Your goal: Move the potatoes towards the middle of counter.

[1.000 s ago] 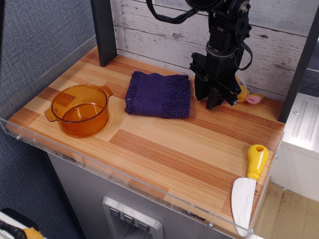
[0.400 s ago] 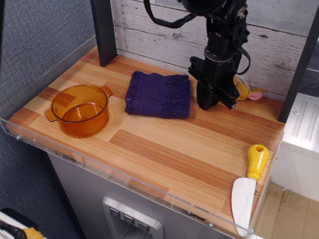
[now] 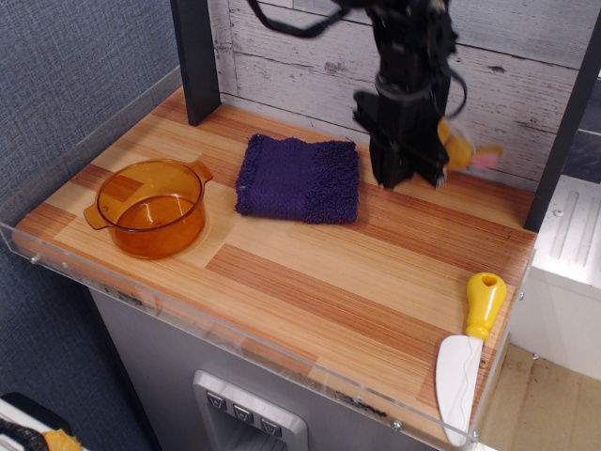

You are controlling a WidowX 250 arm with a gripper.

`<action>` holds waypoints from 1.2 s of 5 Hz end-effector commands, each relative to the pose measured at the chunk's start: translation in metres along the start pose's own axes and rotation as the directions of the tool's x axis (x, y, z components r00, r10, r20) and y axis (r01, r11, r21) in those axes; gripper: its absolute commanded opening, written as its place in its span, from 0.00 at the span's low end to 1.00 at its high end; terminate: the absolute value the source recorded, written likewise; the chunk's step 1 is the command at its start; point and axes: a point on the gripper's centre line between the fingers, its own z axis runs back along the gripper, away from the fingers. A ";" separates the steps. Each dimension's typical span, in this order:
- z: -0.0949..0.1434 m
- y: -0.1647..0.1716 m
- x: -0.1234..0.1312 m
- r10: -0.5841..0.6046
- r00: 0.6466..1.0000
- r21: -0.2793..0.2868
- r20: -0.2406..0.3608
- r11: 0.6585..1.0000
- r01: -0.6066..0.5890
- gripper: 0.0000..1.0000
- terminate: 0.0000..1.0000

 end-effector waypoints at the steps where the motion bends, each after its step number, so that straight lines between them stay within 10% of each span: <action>1: 0.066 0.016 0.012 -0.015 0.981 0.075 0.192 0.997 0.001 0.00 0.00; 3: 0.102 0.007 -0.011 -0.057 0.976 0.055 0.208 0.997 0.046 0.00 0.00; 6: 0.109 -0.025 -0.107 0.060 0.997 -0.020 -0.054 0.998 -0.061 0.00 0.00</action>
